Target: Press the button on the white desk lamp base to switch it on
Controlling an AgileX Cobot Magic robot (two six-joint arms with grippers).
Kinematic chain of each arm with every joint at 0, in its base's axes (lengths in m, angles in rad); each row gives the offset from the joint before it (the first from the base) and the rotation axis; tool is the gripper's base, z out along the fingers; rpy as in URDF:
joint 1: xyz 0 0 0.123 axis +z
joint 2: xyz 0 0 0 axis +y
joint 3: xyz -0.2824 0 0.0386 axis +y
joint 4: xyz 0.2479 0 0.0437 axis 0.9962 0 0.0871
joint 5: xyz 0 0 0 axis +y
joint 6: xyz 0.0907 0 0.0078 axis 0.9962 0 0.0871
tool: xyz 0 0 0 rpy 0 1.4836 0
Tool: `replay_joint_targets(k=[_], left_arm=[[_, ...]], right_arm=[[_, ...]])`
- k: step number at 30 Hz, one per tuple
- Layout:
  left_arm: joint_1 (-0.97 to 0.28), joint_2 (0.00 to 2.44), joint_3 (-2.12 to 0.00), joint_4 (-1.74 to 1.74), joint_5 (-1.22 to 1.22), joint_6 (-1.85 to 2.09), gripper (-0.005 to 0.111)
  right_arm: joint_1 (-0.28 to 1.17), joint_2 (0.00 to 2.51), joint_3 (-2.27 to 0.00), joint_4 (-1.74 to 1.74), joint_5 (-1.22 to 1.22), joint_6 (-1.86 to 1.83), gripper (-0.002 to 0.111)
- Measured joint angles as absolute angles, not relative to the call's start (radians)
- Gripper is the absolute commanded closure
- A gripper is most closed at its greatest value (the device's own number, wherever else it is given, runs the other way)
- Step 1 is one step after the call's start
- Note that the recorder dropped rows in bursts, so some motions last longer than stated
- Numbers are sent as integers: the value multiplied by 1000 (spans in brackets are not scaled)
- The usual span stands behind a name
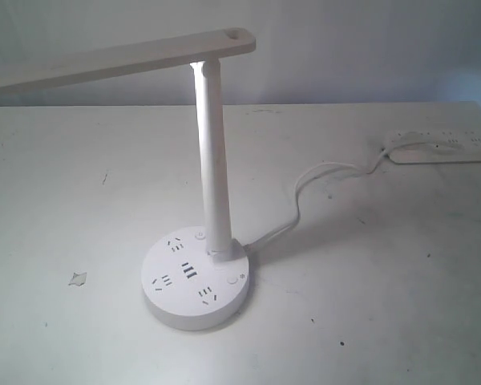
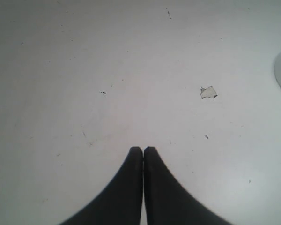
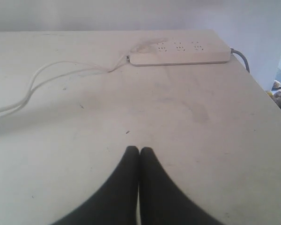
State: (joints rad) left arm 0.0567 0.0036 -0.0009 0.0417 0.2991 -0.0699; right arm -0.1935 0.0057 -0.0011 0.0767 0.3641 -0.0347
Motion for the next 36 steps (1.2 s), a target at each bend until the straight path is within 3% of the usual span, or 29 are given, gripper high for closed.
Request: replay_joint_targets(k=[36], left_arm=[[57,4,-1,42,299,-70,107]], right_arm=[[-180,6,-1,77,364,-35,108]])
